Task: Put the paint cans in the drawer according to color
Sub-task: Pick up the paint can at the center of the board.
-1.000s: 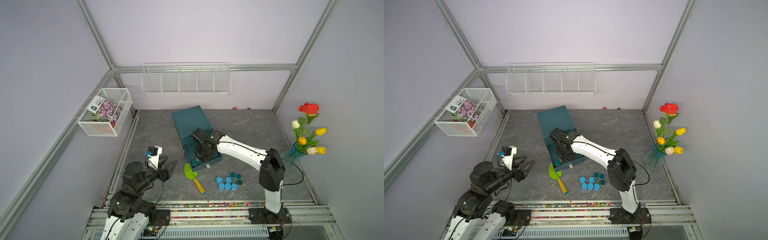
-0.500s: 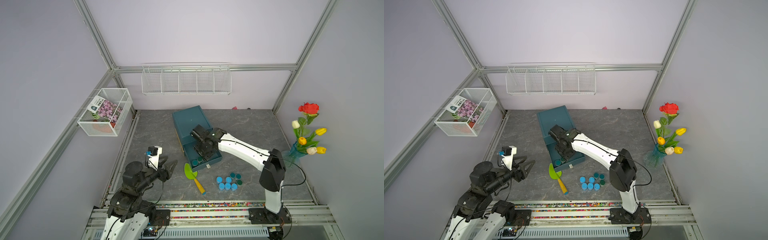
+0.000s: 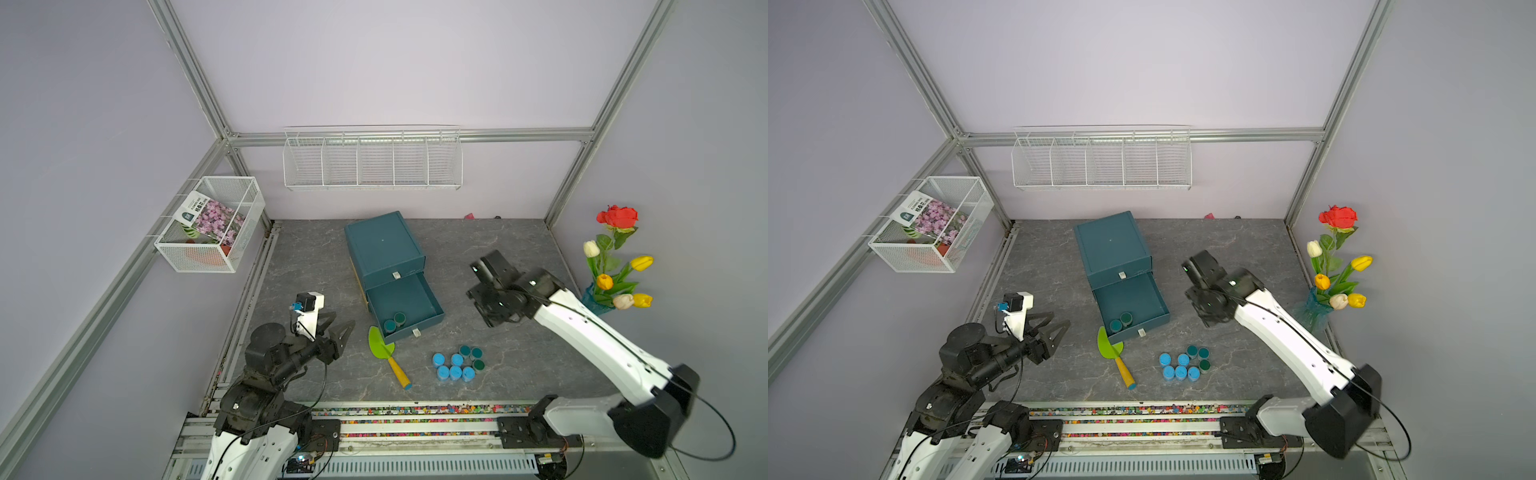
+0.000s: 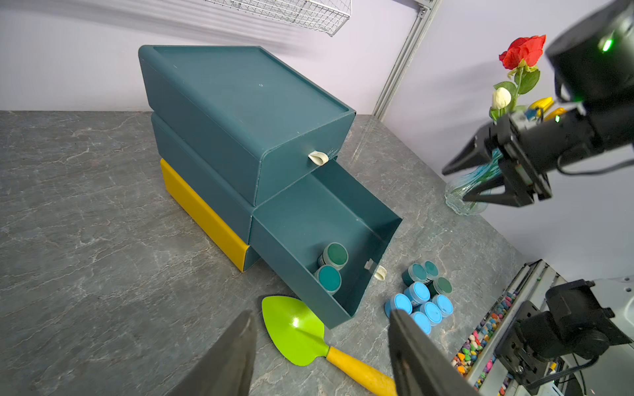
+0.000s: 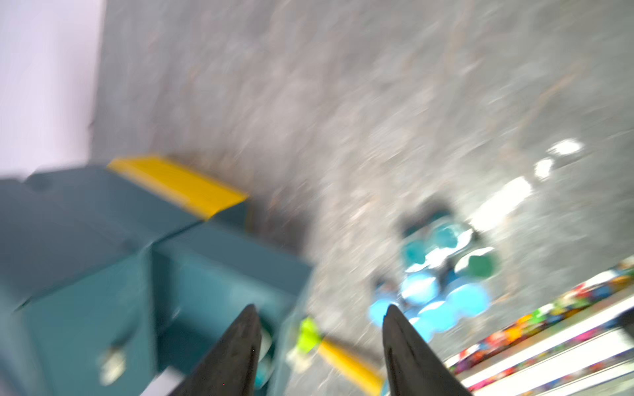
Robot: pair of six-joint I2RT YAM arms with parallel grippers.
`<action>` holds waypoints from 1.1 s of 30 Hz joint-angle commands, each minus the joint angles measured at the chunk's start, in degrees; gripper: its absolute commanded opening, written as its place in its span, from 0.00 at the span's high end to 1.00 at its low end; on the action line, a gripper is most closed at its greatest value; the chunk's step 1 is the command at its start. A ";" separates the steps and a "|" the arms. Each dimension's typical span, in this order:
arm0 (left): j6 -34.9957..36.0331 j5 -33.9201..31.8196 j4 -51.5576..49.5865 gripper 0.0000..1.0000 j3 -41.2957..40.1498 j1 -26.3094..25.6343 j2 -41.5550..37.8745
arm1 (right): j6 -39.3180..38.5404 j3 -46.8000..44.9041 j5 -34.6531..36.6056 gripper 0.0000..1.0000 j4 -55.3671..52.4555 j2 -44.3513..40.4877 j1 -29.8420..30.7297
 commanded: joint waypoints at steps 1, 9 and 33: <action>-0.17 -0.11 0.63 0.36 -0.48 -0.21 -0.18 | -5.41 -9.96 -3.39 0.39 1.73 -5.27 -5.17; -0.19 0.37 0.73 0.36 -0.55 -0.14 0.28 | -9.74 -24.62 -15.31 0.36 15.16 -5.58 -8.91; -0.28 -0.40 0.64 0.36 -0.47 -0.21 0.17 | -11.55 -24.35 -18.37 0.46 19.87 8.11 -5.51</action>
